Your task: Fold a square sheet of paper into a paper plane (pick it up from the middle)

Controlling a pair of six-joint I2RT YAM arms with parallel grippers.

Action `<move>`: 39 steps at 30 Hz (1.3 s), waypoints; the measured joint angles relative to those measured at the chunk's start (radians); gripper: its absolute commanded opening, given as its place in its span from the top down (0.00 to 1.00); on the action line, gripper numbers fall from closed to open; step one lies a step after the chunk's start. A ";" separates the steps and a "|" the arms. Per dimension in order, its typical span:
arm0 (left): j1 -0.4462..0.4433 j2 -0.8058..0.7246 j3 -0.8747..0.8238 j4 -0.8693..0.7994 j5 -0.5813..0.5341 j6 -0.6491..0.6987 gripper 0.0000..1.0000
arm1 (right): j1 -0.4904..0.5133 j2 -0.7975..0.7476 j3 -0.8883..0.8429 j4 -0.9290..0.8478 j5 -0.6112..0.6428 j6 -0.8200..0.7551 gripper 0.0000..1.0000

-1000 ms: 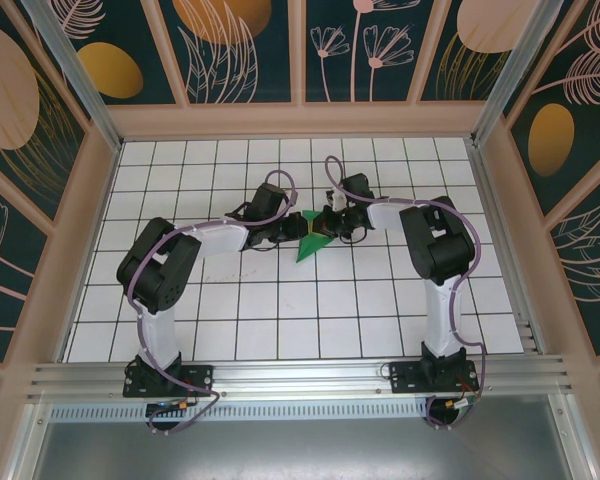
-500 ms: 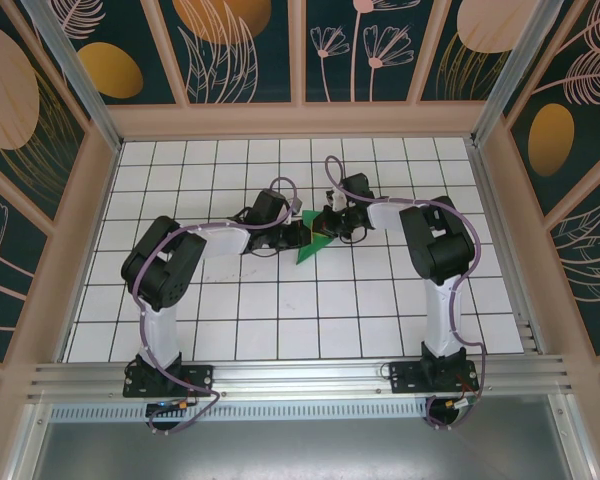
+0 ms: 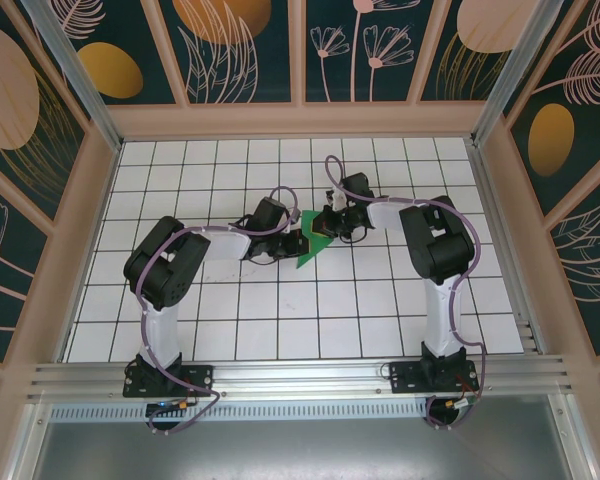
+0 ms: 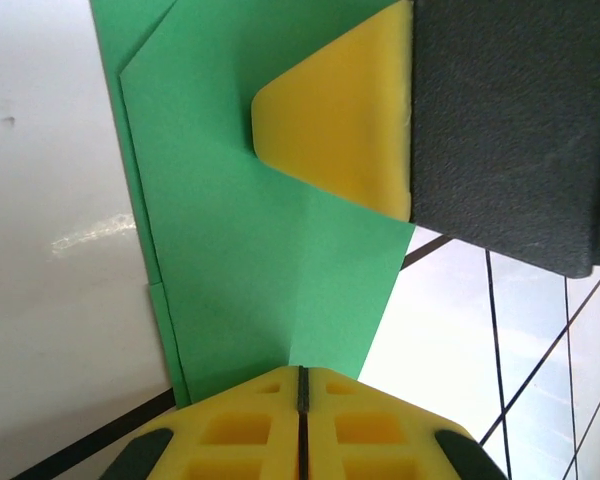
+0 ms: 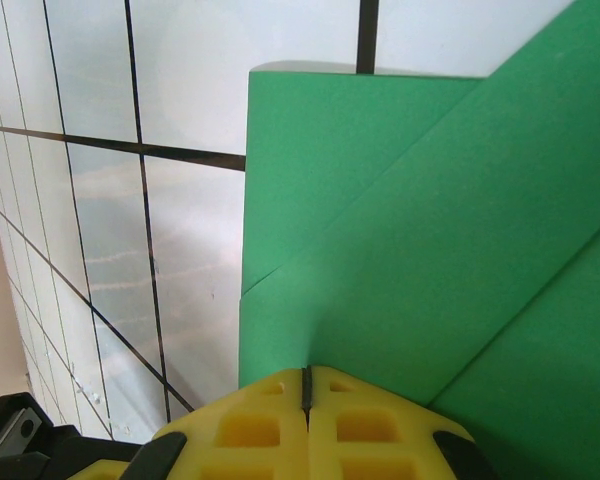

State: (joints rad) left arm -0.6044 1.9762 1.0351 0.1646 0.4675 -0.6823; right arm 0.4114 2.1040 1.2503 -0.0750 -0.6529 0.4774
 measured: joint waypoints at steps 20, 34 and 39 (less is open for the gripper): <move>-0.010 -0.043 -0.091 0.070 -0.029 -0.004 0.92 | -0.002 0.005 0.006 -0.007 -0.006 0.000 0.97; -0.017 -0.082 -0.090 0.040 -0.002 -0.030 0.88 | -0.004 0.007 0.006 -0.007 -0.012 0.000 0.97; -0.023 -0.077 -0.090 0.038 0.004 -0.030 0.88 | -0.004 0.007 0.006 -0.007 -0.012 0.000 0.97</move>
State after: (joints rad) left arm -0.6273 1.8992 0.9455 0.2028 0.4713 -0.7124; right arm 0.4076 2.1113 1.2564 -0.0818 -0.6647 0.4774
